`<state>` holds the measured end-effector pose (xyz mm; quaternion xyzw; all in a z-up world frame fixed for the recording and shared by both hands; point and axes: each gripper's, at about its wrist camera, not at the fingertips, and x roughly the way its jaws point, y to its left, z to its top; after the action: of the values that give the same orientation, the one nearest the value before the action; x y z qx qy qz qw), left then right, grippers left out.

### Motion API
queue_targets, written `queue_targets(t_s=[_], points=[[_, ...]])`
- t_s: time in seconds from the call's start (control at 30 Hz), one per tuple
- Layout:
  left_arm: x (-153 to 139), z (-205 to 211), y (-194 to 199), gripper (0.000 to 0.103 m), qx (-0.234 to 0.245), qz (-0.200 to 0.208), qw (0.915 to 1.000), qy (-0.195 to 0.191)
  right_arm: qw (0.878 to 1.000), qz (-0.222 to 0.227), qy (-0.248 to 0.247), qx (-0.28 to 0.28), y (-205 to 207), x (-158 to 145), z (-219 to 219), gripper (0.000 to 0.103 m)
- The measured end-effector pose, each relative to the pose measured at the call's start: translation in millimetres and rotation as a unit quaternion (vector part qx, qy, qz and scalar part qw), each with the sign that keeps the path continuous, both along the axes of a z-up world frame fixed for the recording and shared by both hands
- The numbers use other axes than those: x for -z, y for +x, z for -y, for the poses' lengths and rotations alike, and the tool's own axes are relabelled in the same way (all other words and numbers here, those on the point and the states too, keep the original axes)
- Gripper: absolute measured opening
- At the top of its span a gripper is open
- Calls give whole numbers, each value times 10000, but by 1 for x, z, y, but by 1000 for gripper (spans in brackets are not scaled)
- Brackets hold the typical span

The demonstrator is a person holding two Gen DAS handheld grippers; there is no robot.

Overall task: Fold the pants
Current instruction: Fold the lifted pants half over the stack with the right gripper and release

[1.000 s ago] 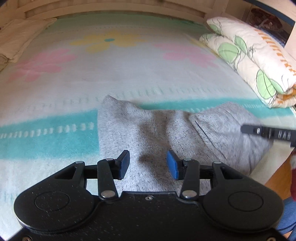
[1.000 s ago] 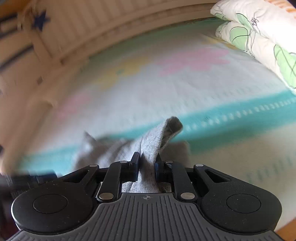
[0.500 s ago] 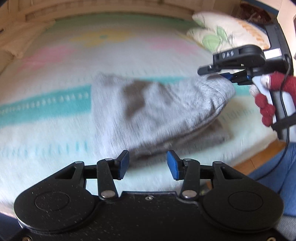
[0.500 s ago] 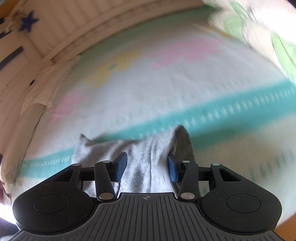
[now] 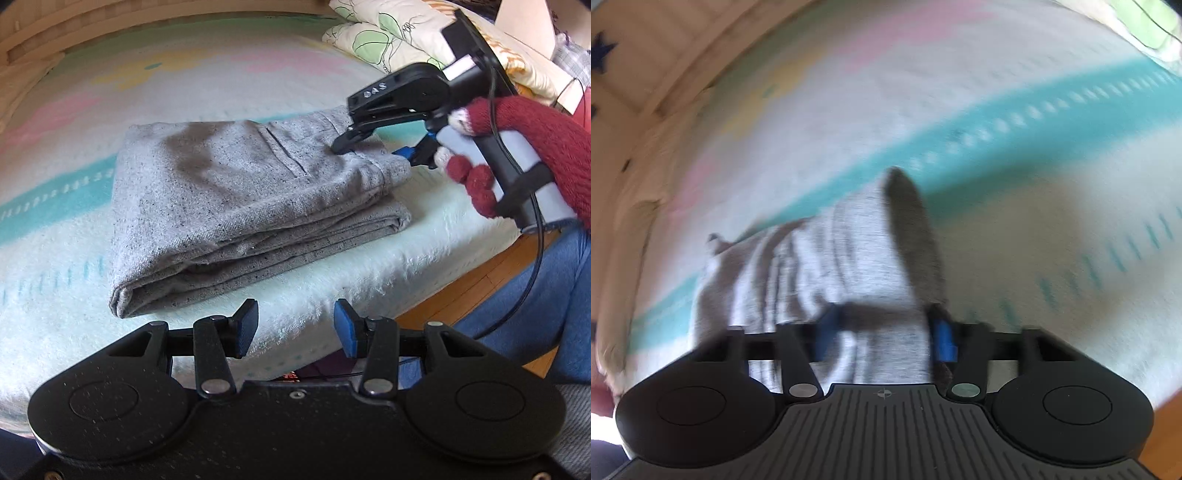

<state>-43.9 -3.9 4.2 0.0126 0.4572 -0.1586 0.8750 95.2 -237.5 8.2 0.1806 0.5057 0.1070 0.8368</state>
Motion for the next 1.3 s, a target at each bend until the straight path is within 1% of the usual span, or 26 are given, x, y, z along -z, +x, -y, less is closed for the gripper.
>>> queue_targets(t_s=[0.03, 0.07, 0.1, 0.17, 0.27, 0.37, 0.53, 0.6, 0.63, 0.7, 0.77, 0.8, 0.9, 0.97, 1.03, 1.07, 1.13, 1.2, 1.23, 1.27, 1.3], points=[[0, 2, -1, 53, 0, 79, 9999, 73, 9998, 187, 58, -105, -3, -8, -3, 9], [1, 4, -3, 53, 6, 163, 9998, 131, 9989, 343, 268, -180, -5, -16, -4, 9], [1, 7, -4, 53, 25, 242, 9995, 182, 9971, 442, 581, -199, -7, -22, -2, 9], [1, 15, -5, 53, 117, 437, 9984, 324, 9916, 567, 1155, -140, -7, -31, 4, 8], [3, 31, -4, 53, 339, 730, 9951, 572, 9851, 711, 1560, -114, -5, -41, 7, 8], [8, 49, 3, 54, 506, 945, 9911, 790, 9837, 791, 1603, -164, -2, -48, 4, 8], [8, 74, 20, 55, 652, 1372, 9838, 953, 9834, 840, 1587, -258, 2, -54, 1, 8], [11, 81, 28, 56, 707, 1462, 9817, 989, 9834, 842, 1589, -236, 3, -52, 3, 8], [14, 83, 35, 56, 687, 1418, 9821, 1033, 9835, 837, 1589, -222, 3, -52, 4, 8], [23, 80, 47, 56, 541, 1210, 9854, 1067, 9841, 835, 1553, -206, 3, -50, 6, 8], [35, 69, 55, 58, 364, 956, 9889, 1077, 9844, 826, 1541, -203, 2, -49, 6, 8], [39, 62, 57, 58, 262, 898, 9895, 1103, 9845, 828, 1532, -201, 1, -50, 6, 8], [46, 33, 53, 58, -270, 841, 9900, 1100, 9855, 837, 1466, -180, 0, -51, 5, 8], [46, 9, 51, 57, -753, 683, 9908, 897, 9859, 804, 1458, -156, 0, -50, 5, 8], [45, -15, 48, 55, -961, 570, 9931, 358, 9868, 791, 1410, -126, -1, -49, 5, 8], [43, -23, 47, 54, -1058, 511, 9930, 153, 9874, 783, 1371, -116, -2, -49, 6, 8], [40, -31, 43, 49, -1208, 433, 9917, 22, 9882, 764, 1325, -88, -3, -48, 7, 8], [39, -38, 40, 48, -1313, 390, 9905, -131, 9888, 745, 1288, -62, -3, -46, 8, 8], [40, -41, 38, 49, -1407, 347, 9893, -191, 9891, 735, 1273, -47, -3, -45, 9, 8], [41, -46, 36, 54, -1570, 292, 9871, -142, 9893, 721, 1268, -34, -3, -45, 10, 8], [43, -53, 34, 55, -1751, 257, 9842, -66, 9894, 701, 1272, -31, -3, -43, 12, 8]])
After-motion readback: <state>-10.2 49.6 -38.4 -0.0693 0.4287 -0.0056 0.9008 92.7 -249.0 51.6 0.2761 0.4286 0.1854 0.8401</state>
